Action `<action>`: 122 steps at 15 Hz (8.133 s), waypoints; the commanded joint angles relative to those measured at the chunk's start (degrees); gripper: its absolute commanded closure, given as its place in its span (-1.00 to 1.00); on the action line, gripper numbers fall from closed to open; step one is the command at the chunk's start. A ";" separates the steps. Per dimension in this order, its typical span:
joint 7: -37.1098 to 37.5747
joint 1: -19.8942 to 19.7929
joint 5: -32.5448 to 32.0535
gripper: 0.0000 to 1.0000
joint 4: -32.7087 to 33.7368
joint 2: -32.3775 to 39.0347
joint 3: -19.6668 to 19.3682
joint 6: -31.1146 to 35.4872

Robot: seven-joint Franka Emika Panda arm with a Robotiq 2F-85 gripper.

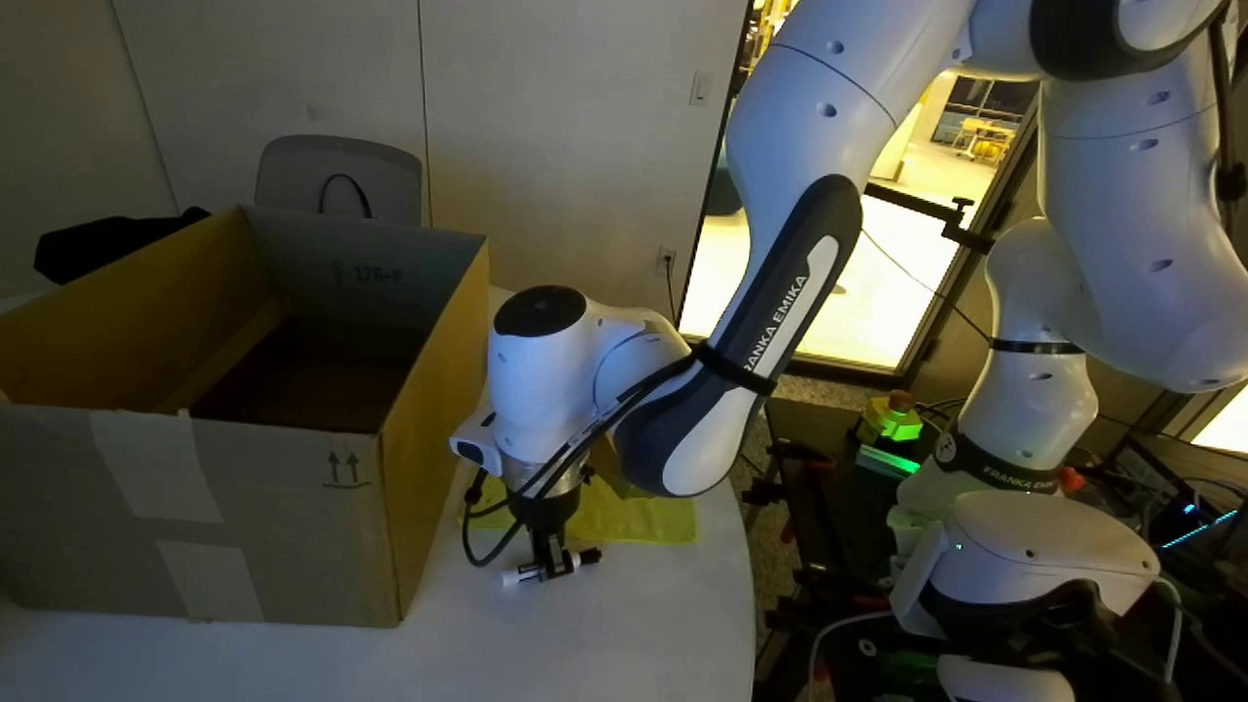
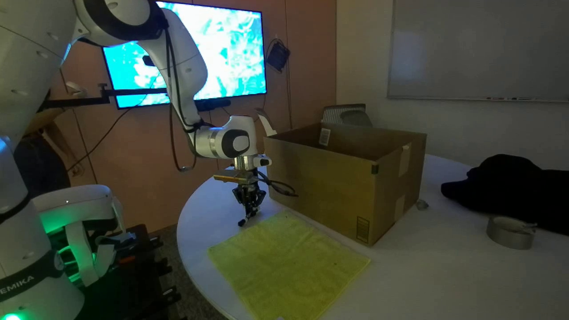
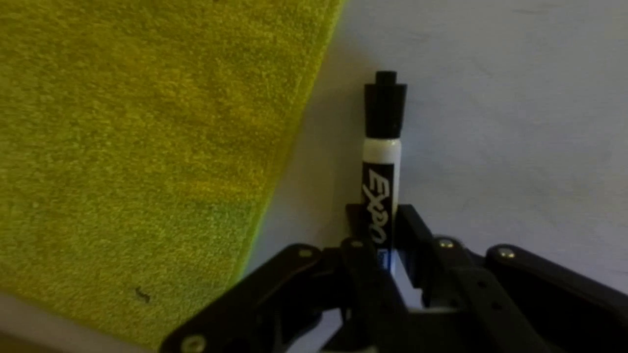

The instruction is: Put the marker on the towel, fold the towel and then put the folded towel in the box

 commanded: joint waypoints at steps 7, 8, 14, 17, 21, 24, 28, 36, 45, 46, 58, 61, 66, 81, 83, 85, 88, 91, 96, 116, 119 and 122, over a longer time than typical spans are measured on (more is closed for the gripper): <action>1.93 -2.58 -7.38 0.89 -8.70 -13.02 -4.92 -3.96; 2.90 -3.18 -8.31 0.90 -9.55 -13.65 -6.05 -3.29; 11.61 -5.85 -13.78 0.90 -10.75 -11.72 -11.92 -0.84; 18.73 -4.67 -17.16 0.90 -10.17 -8.72 -14.33 0.11; 25.83 -2.36 -18.67 0.89 -9.53 -6.13 -15.86 0.16; 28.59 -1.36 -17.89 0.79 -8.79 -4.67 -16.23 -0.78; 30.75 -0.67 -17.44 -0.18 -8.78 -4.49 -16.83 -0.82; 28.15 -2.70 -15.12 -1.00 -13.21 -11.56 -14.46 3.40; 4.74 -12.09 5.16 -1.00 -18.45 -11.48 0.42 10.65; 2.91 -12.58 6.35 -1.00 -18.63 -11.14 1.41 10.34; 9.32 -1.29 0.77 -1.00 -18.04 -4.24 -7.17 14.83; 13.14 3.53 -1.69 -1.00 -17.77 -3.20 -11.32 16.00; 14.37 5.76 -2.36 -0.25 -18.32 -4.65 -13.18 14.68; 15.92 -1.15 -8.99 0.96 -25.74 -21.75 -22.25 14.09; 18.04 -3.35 -10.91 0.96 -25.86 -22.67 -24.02 13.67; 21.09 -5.12 -12.94 0.97 -25.46 -22.37 -25.60 13.17; 22.51 -7.34 -13.77 0.41 -24.69 -21.15 -25.43 11.00; 23.52 -8.32 -14.03 0.20 -24.67 -20.85 -24.92 9.72; 22.43 -10.38 -12.48 -0.59 -25.92 -21.92 -24.07 8.25; 5.86 -23.54 6.47 -0.84 -23.79 -8.40 -13.48 9.29; 2.93 -25.31 8.97 -0.78 -23.00 -7.96 -12.22 9.11; -0.07 -26.95 10.55 -0.78 -22.34 -7.71 -10.79 9.81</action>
